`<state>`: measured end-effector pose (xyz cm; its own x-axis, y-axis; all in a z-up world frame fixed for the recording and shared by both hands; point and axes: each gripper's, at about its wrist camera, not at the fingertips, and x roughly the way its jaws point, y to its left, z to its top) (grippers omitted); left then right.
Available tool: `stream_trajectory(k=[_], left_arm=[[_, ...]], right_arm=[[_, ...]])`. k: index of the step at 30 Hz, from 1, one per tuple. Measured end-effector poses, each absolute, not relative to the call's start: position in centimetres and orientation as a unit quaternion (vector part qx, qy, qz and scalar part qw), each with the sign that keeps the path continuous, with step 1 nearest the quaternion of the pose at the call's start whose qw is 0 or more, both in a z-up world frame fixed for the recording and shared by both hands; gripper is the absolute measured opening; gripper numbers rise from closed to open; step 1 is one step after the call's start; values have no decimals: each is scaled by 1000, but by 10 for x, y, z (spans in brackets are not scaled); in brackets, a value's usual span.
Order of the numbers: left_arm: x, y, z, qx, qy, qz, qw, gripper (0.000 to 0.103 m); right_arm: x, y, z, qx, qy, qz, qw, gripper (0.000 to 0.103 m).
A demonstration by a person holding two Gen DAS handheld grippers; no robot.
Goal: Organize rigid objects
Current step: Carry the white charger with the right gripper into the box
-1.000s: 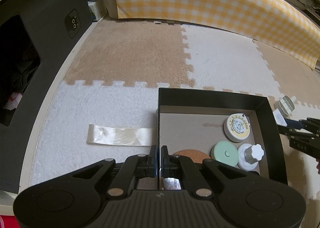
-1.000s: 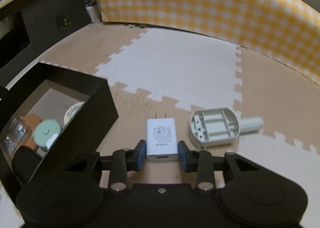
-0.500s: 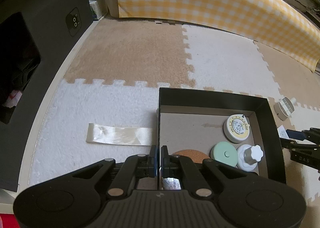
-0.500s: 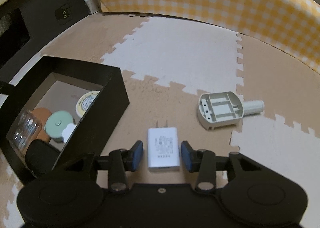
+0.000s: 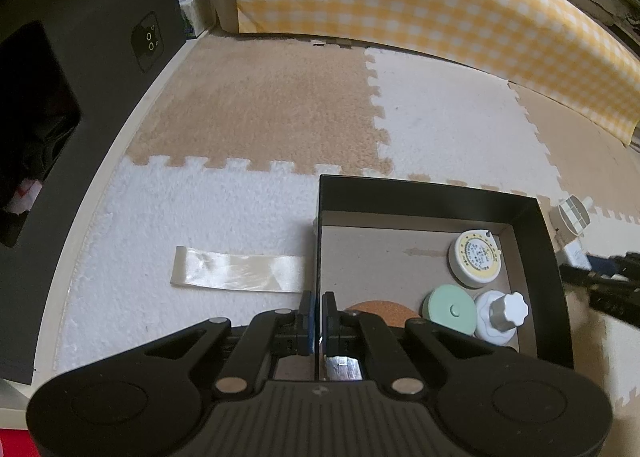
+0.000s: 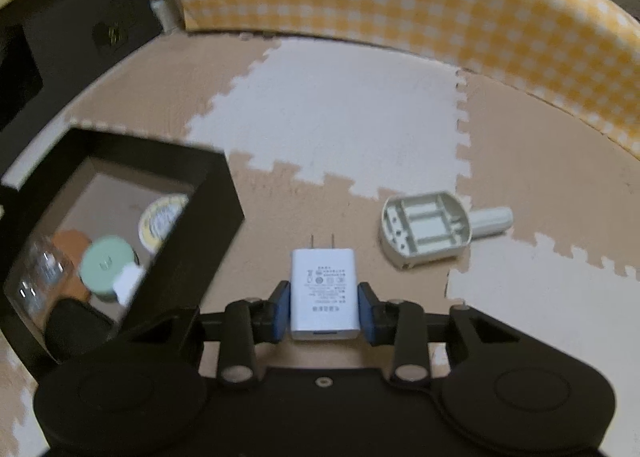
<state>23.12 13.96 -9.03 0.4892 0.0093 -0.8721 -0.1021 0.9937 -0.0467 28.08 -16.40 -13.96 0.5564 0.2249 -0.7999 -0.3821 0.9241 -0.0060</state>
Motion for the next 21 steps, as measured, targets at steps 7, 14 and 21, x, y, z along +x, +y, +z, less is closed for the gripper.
stream_trajectory(k=[7,14,21], left_arm=[[231,139,-91,-46,504,32,862,2],[232,138,-91,-47,505,32,861,2],[232,137,-91,-49,505,32,861,2]], right_arm=[[277,-156,-96,-44,399,191,896,36],[265,-117,-74,-48,383,243,890,36],[263,-77,-81,-55,403,263,875,36]])
